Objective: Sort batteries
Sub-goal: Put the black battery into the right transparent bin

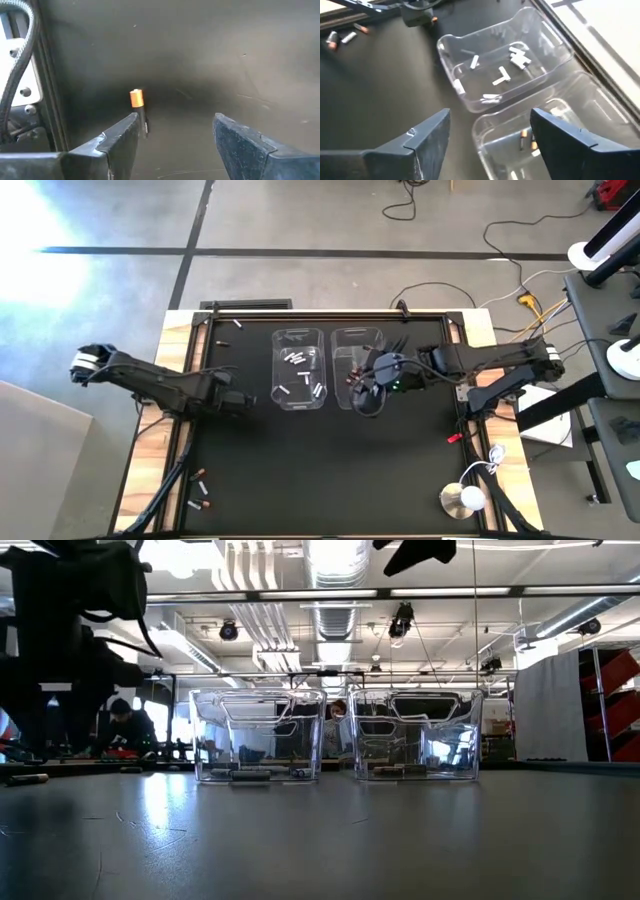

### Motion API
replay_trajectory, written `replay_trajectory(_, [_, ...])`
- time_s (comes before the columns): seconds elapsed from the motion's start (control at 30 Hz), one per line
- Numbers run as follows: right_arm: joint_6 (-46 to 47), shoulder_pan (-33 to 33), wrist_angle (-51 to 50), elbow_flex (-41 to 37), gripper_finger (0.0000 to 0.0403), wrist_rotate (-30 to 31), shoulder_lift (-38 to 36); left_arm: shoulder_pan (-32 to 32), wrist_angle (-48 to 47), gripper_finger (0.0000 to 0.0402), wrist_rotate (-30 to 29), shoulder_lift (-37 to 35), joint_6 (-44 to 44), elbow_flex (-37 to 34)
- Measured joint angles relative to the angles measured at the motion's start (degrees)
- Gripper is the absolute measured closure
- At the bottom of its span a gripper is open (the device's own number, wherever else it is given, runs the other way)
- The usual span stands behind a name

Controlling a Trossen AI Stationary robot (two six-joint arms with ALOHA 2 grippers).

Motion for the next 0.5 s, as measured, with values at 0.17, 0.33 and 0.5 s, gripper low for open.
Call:
replay_trajectory(0.17, [-4.4, -2.0, -0.7, 0.0, 0.0147, 0.1, -0.7, 0.0, 0.0, 0.017, 0.4, 3.8, -1.1, -0.1])
replay_trajectory(0.33, [-8.9, -4.2, -2.1, 0.0, 0.0156, 0.0, -1.0, 0.0, 0.0, 0.017, 1.5, 9.7, -0.4, -0.1])
replay_trajectory(0.5, [-11.8, -5.8, -5.0, 0.0, 0.0163, 0.0, -1.0, 0.0, 1.3, 0.017, 3.6, 14.1, -0.5, -0.1])
